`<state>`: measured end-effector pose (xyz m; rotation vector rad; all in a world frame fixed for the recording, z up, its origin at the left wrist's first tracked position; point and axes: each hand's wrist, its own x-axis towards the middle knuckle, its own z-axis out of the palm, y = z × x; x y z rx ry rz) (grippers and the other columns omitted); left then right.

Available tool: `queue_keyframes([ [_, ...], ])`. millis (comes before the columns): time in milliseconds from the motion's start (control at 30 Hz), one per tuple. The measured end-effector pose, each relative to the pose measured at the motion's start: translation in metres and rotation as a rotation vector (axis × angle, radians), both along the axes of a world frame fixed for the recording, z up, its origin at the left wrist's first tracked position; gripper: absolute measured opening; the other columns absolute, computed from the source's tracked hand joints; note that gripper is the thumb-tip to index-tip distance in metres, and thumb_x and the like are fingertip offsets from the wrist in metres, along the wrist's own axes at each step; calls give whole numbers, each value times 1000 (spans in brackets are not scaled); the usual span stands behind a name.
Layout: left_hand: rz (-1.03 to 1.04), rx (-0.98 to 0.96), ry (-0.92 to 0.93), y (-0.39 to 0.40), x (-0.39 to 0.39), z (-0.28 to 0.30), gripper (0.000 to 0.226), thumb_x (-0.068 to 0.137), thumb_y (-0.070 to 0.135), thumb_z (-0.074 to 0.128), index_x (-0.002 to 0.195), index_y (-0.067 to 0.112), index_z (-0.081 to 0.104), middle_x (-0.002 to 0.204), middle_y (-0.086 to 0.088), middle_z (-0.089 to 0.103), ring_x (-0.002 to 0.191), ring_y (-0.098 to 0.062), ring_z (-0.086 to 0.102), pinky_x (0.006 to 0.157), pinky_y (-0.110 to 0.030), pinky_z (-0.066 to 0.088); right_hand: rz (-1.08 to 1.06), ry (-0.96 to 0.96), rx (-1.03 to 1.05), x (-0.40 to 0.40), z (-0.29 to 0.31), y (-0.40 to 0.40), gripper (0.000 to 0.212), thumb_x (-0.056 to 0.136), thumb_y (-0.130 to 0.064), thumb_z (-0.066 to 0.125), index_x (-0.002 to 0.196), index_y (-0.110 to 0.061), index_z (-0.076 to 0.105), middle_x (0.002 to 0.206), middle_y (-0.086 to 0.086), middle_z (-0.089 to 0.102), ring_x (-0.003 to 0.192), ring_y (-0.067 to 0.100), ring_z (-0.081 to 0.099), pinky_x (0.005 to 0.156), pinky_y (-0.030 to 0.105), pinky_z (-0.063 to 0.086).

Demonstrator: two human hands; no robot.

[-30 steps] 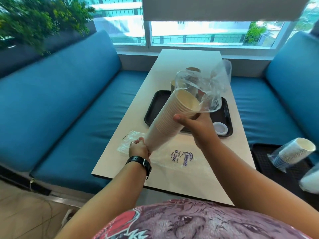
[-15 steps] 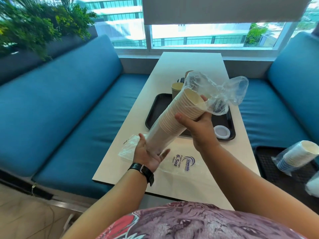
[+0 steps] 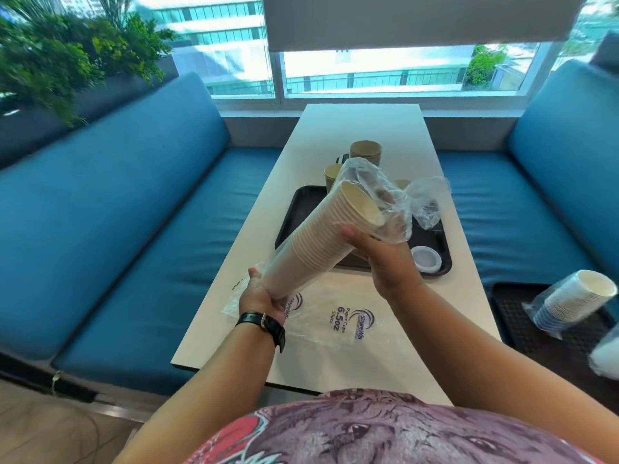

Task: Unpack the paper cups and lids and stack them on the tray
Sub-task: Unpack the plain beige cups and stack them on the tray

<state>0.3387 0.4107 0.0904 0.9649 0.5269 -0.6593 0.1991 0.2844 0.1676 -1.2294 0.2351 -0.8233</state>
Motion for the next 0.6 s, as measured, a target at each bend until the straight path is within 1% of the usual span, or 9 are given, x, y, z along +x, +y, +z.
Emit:
queue_keyframes([
  [100,21,53,-21,0,6,3,27,99,40,57,94,14,62,67,-3,68,46,-18,64,36,-22,48,21,12,24,0,-2,0,67,55,-26,89,117,-21,62,109,0,72,110,22,65,95,45,52],
  [167,59,99,-50,0,13,2,32,96,40,62,107,10,65,77,-3,67,57,-20,64,38,-22,49,34,38,44,0,-3,1,73,50,-40,93,115,-22,64,108,-3,72,108,19,66,89,36,55],
  [200,74,124,-63,0,16,1,35,95,39,64,112,9,66,77,-3,66,58,-20,63,39,-22,49,38,49,54,0,-4,1,74,49,-41,92,115,-22,63,107,-4,73,107,17,66,86,32,55],
  [267,100,187,-79,0,20,0,32,93,37,65,106,8,69,70,-1,61,53,-18,58,40,-22,47,44,59,66,1,-8,2,67,52,-33,89,113,-22,63,104,-5,73,104,15,67,79,28,54],
  [333,105,245,-74,1,22,1,33,94,40,64,84,9,65,67,0,59,55,-18,57,48,-25,47,61,56,80,2,-9,2,66,52,-31,88,112,-22,63,103,-4,73,102,16,67,75,29,54],
  [400,119,280,-59,2,25,-1,41,93,48,63,74,11,60,73,-1,60,67,-24,62,65,-32,56,74,48,94,4,-11,3,71,50,-32,90,115,-20,62,105,-1,72,103,18,67,74,29,55],
  [467,133,299,-38,2,26,-1,46,91,56,60,75,14,55,80,-2,60,84,-28,63,89,-42,56,74,35,112,8,-12,4,76,51,-29,91,120,-15,60,109,5,70,107,25,65,78,37,57],
  [500,122,312,-39,2,26,-2,47,91,59,58,76,15,54,82,-2,60,88,-28,62,94,-44,54,77,24,122,10,-14,4,79,50,-31,93,120,-14,61,111,7,70,109,28,64,84,44,56],
  [600,91,318,-55,3,23,-1,49,93,63,51,80,15,56,83,-2,60,91,-28,61,93,-41,53,91,8,147,13,-17,6,79,48,-40,94,117,-16,63,110,7,70,109,29,63,90,51,53],
])
